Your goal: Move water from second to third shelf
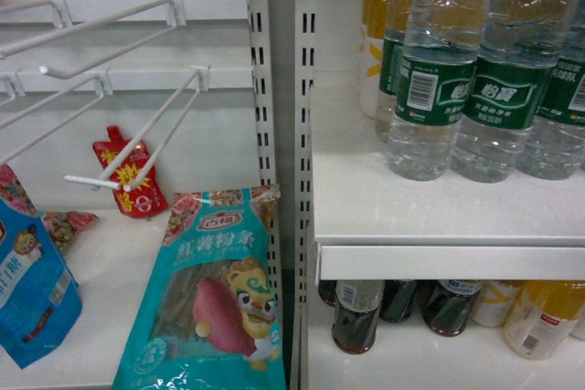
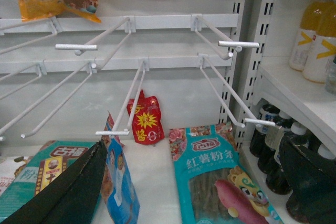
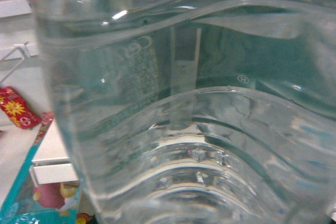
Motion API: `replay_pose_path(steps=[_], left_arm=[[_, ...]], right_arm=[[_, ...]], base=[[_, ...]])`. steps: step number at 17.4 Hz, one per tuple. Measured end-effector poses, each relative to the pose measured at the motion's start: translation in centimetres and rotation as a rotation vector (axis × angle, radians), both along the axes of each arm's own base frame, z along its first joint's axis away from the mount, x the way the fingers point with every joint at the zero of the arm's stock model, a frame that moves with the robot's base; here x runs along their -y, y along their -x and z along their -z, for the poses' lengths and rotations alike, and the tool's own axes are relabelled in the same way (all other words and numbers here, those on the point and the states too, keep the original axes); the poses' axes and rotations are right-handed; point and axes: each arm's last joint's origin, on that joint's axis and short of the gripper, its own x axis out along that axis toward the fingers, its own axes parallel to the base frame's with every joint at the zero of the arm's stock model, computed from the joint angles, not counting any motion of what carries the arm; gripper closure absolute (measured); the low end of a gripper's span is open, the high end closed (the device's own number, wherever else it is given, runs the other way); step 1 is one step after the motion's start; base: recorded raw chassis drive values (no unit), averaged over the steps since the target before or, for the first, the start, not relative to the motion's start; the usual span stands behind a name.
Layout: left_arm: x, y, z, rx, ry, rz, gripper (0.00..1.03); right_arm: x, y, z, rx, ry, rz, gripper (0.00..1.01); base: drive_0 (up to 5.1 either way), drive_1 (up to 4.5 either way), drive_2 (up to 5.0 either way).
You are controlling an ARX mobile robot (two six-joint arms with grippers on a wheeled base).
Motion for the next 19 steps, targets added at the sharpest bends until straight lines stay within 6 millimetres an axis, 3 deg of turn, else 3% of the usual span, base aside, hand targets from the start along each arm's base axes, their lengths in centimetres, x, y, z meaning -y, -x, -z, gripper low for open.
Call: replay_pose_path(steps=[10,12,16,19], left_arm=[[0.0,0.0,0.0,0.005,0.000,0.005,0.05],[0.0,0.0,0.0,0.005,0.000,0.005,0.05],[0.0,0.0,0.0,0.005,0.000,0.005,0.05],[0.0,0.0,0.0,0.005,0.000,0.005,0.05]], right_arm=[[0.2,-0.5,-0.3,0.045,0.012,0.048,0.61],[1.1,-1.8,-0.4,0.045,0.025,0.094,0.61],[1.3,-5.2,1.1,-0.032,0.039,0.031,0.61],[1.8,-8.7,0.2,-0.027,0.049,0.029,0.61]], base=[[0.0,0.00,0.0],[0.0,0.00,0.0],[0.0,0.00,0.0],[0.0,0.00,0.0]])
